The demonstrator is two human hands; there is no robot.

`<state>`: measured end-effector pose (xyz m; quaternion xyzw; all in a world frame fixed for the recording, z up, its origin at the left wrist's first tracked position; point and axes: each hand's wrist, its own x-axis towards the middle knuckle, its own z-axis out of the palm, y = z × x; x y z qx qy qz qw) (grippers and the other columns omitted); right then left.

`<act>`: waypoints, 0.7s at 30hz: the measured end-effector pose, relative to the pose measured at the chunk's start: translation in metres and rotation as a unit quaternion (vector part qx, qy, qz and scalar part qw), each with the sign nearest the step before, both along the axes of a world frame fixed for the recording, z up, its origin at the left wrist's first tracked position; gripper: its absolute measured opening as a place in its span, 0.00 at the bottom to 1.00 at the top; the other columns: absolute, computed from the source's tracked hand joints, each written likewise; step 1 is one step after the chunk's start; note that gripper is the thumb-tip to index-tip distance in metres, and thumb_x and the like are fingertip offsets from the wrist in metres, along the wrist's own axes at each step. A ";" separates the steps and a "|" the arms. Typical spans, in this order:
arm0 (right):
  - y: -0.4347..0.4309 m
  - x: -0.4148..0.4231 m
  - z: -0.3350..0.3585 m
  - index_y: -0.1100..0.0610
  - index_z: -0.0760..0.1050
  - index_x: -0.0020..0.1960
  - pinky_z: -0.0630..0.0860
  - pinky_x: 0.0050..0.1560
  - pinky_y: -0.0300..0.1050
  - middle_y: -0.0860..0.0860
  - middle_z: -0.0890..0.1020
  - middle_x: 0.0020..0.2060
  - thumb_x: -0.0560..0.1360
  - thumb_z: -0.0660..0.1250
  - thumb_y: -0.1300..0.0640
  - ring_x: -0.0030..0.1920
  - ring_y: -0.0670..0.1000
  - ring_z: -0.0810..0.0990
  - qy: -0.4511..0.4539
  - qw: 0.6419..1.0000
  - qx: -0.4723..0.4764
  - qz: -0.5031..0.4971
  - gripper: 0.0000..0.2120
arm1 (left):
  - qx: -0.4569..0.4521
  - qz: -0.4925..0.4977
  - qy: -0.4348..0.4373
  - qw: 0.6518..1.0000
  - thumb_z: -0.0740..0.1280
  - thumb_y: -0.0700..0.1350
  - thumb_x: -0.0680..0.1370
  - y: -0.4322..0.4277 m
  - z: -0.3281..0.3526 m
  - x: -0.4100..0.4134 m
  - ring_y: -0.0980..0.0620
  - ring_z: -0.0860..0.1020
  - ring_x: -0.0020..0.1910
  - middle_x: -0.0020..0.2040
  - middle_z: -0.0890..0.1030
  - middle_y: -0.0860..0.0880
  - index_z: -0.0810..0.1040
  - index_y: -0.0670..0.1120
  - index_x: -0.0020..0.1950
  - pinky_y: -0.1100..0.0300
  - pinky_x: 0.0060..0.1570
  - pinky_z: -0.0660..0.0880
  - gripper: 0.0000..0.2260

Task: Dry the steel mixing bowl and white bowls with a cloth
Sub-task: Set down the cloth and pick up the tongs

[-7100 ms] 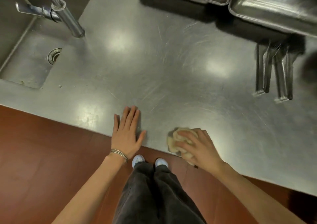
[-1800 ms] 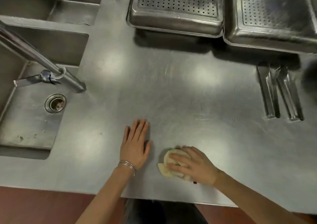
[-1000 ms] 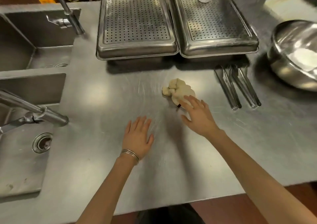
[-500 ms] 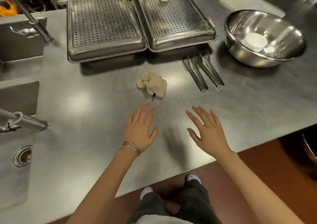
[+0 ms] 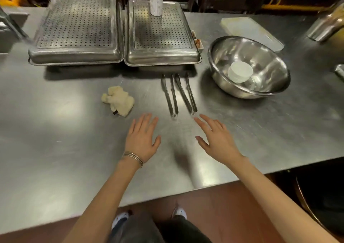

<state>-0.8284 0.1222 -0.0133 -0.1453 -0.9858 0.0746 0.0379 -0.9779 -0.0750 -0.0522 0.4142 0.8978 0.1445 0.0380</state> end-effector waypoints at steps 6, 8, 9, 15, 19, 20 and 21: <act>0.049 -0.021 0.006 0.54 0.63 0.70 0.70 0.61 0.54 0.57 0.73 0.64 0.74 0.53 0.45 0.60 0.59 0.74 0.004 1.000 -0.004 0.009 0.26 | 0.000 0.029 0.008 1.000 0.50 0.57 0.73 0.039 0.008 -0.011 0.41 0.62 0.71 0.71 0.66 0.40 0.65 0.42 0.71 0.45 0.70 0.57 0.30; 0.059 -0.036 0.006 0.55 0.64 0.70 0.68 0.62 0.54 0.57 0.73 0.65 0.74 0.52 0.45 0.60 0.59 0.75 0.006 1.000 -0.006 0.006 0.27 | 0.000 0.033 0.015 0.999 0.48 0.58 0.73 0.050 0.010 -0.022 0.42 0.61 0.72 0.72 0.64 0.40 0.64 0.43 0.72 0.47 0.71 0.54 0.31; 0.064 -0.043 0.006 0.56 0.65 0.70 0.67 0.63 0.54 0.57 0.73 0.65 0.75 0.53 0.46 0.60 0.59 0.74 0.012 1.000 -0.006 0.004 0.26 | 0.000 0.032 0.016 0.999 0.47 0.58 0.73 0.056 0.010 -0.027 0.42 0.59 0.73 0.73 0.63 0.41 0.62 0.43 0.72 0.49 0.71 0.52 0.32; 0.095 -0.090 -0.005 0.59 0.62 0.71 0.63 0.66 0.53 0.57 0.69 0.68 0.76 0.64 0.54 0.67 0.58 0.68 0.037 0.998 -0.024 -0.035 0.26 | -0.002 0.039 -0.010 0.999 0.51 0.57 0.77 0.101 -0.004 -0.061 0.46 0.51 0.75 0.76 0.54 0.43 0.53 0.45 0.75 0.54 0.72 0.47 0.30; 0.117 -0.119 -0.023 0.57 0.59 0.73 0.61 0.67 0.52 0.56 0.66 0.70 0.76 0.62 0.52 0.68 0.57 0.66 0.006 0.997 -0.049 -0.066 0.27 | -0.020 0.067 -0.049 0.996 0.55 0.56 0.78 0.132 -0.022 -0.080 0.47 0.48 0.75 0.77 0.50 0.44 0.49 0.45 0.76 0.55 0.72 0.46 0.31; 0.122 -0.126 -0.030 0.57 0.57 0.73 0.61 0.67 0.51 0.55 0.64 0.71 0.77 0.61 0.51 0.69 0.57 0.65 -0.003 0.995 -0.059 -0.076 0.28 | -0.024 0.079 -0.058 0.995 0.55 0.57 0.78 0.139 -0.028 -0.083 0.47 0.48 0.75 0.77 0.50 0.44 0.48 0.45 0.76 0.54 0.73 0.46 0.31; 0.127 -0.133 -0.038 0.57 0.56 0.74 0.60 0.68 0.51 0.55 0.63 0.71 0.77 0.61 0.50 0.70 0.57 0.63 -0.014 0.994 -0.067 -0.086 0.29 | -0.031 0.091 -0.071 0.993 0.55 0.58 0.78 0.146 -0.034 -0.087 0.47 0.48 0.75 0.77 0.49 0.44 0.47 0.45 0.76 0.54 0.73 0.46 0.32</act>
